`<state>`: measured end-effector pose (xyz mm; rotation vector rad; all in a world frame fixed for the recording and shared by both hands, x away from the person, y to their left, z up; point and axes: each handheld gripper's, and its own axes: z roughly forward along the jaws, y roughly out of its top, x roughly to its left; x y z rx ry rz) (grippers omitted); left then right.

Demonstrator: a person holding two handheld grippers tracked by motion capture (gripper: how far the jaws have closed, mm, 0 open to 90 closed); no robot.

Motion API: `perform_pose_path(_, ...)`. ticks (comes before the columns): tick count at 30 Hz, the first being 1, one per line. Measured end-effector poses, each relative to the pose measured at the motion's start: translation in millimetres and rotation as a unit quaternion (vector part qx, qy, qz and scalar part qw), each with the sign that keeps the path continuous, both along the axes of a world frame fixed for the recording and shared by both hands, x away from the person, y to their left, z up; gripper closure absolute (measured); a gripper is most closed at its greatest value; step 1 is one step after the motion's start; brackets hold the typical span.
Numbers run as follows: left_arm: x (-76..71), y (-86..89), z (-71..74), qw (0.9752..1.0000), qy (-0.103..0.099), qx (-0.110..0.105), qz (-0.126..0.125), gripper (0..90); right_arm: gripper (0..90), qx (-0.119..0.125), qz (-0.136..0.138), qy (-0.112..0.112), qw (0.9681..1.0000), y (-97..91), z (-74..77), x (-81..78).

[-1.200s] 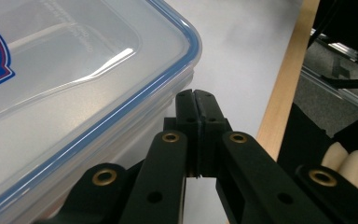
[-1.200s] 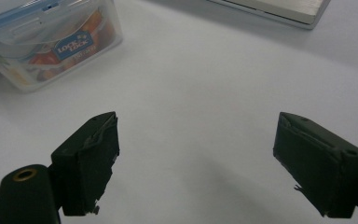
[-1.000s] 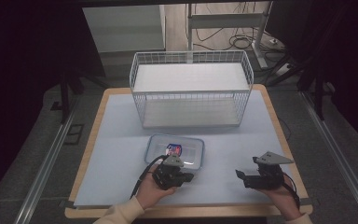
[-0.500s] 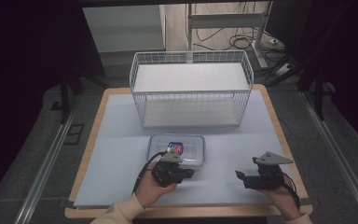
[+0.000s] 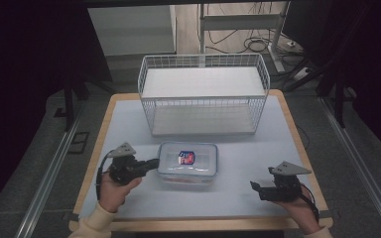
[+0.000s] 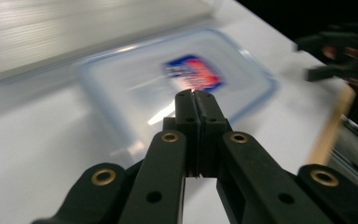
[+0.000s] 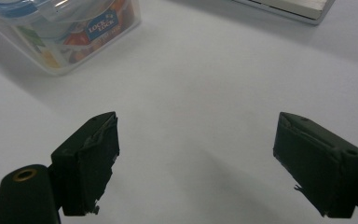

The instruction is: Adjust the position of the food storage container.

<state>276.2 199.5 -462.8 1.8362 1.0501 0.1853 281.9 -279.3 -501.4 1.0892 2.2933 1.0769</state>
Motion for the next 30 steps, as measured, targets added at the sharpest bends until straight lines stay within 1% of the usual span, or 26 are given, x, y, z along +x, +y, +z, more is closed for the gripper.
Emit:
perform_pose_path(1, 0.0, 0.0, 0.0, 1.0000, 0.000, 0.000, 0.000, 89.6, 14.4, 0.000, -0.001, 0.002, 1.0000, 0.2, -0.1, -0.1)
perform_pose_path(2, 8.4, 11.6, -9.5, 0.9997, 0.016, -0.001, 0.021, 89.6, 14.4, -0.001, -0.002, 0.003, 1.0000, 0.0, -0.2, 0.1)
perform_pose_path(3, 8.4, 11.6, -9.5, 0.9997, 0.016, -0.001, 0.021, 89.7, 14.3, 0.000, -0.002, 0.003, 1.0000, 0.2, -0.5, 0.3)
perform_pose_path(4, 17.3, 17.3, -21.4, 0.9989, 0.032, 0.004, 0.035, 89.7, 14.3, -0.001, -0.003, 0.003, 1.0000, 0.4, -0.8, 0.5)
perform_pose_path(5, 17.3, 17.3, -21.4, 0.9989, 0.032, 0.004, 0.035, 89.7, 14.3, -0.001, -0.003, 0.003, 1.0000, 0.4, -0.8, 0.5)
perform_pose_path(6, 21.5, 18.0, -27.3, 0.9984, 0.040, 0.008, 0.038, 89.7, 14.4, -0.002, -0.002, 0.004, 1.0000, 0.6, -1.3, 0.7)
perform_pose_path(8, 32.6, 17.2, -40.9, 0.9976, 0.053, 0.027, 0.036, 89.7, 14.4, -0.004, 0.000, 0.002, 1.0000, 0.8, -1.4, 0.8)
perform_pose_path(9, 35.4, 15.5, -43.6, 0.9973, 0.055, 0.028, 0.038, 89.7, 14.3, -0.004, -0.001, 0.003, 1.0000, 0.9, -1.3, 0.7)
perform_pose_path(10, 38.2, 14.6, -45.7, 0.9974, 0.058, 0.025, 0.035, 89.8, 14.4, -0.004, -0.001, 0.003, 1.0000, 0.9, -1.3, 0.7)
perform_pose_path(11, 38.2, 14.6, -45.7, 0.9974, 0.058, 0.025, 0.035, 89.8, 14.3, -0.003, -0.001, 0.003, 1.0000, 0.7, -1.4, 0.8)
perform_pose_path(13, 42.1, 11.5, -48.6, 0.9974, 0.066, 0.015, 0.025, 89.8, 14.3, -0.003, -0.001, 0.003, 1.0000, 0.5, -1.4, 1.0)
perform_pose_path(15, 43.6, 6.5, -50.9, 0.9972, 0.069, 0.020, 0.019, 89.8, 14.4, -0.002, -0.002, 0.003, 1.0000, 0.0, -1.5, 1.2)
perform_pose_path(16, 43.5, 4.3, -51.8, 0.9969, 0.069, 0.030, 0.022, 89.8, 14.4, -0.002, -0.002, 0.003, 1.0000, -0.1, -1.4, 1.2)
perform_pose_path(17, 43.5, 4.3, -51.8, 0.9969, 0.069, 0.030, 0.022, 89.9, 14.4, -0.002, -0.002, 0.003, 1.0000, -0.1, -1.4, 1.2)
perform_pose_path(19, 43.3, 5.4, -51.5, 0.9971, 0.070, 0.023, 0.020, 89.9, 14.4, -0.002, -0.001, 0.002, 1.0000, -0.2, -1.0, 1.2)
perform_pose_path(23, 42.6, 2.1, -51.5, 0.9971, 0.070, 0.022, 0.019, 89.9, 14.4, -0.002, -0.002, 0.002, 1.0000, 0.3, -1.0, 1.4)
perform_pose_path(24, 42.9, -1.3, -52.8, 0.9970, 0.072, 0.026, 0.011, 89.9, 14.4, -0.002, -0.002, 0.002, 1.0000, 0.6, -0.9, 1.3)
perform_pose_path(25, 42.9, -1.3, -52.8, 0.9970, 0.072, 0.026, 0.011, 89.9, 14.4, -0.002, -0.002, 0.002, 1.0000, 0.6, -0.9, 1.3)
perform_pose_path(28, 43.1, -10.9, -57.1, 0.9959, 0.079, 0.042, -0.007, 89.9, 14.4, -0.001, -0.004, -0.001, 1.0000, 0.6, 0.3, 0.7)
perform_pose_path(30, 42.1, -17.7, -57.6, 0.9961, 0.074, 0.048, -0.009, 89.9, 14.4, -0.001, -0.004, -0.001, 1.0000, 0.3, 0.6, 0.8)
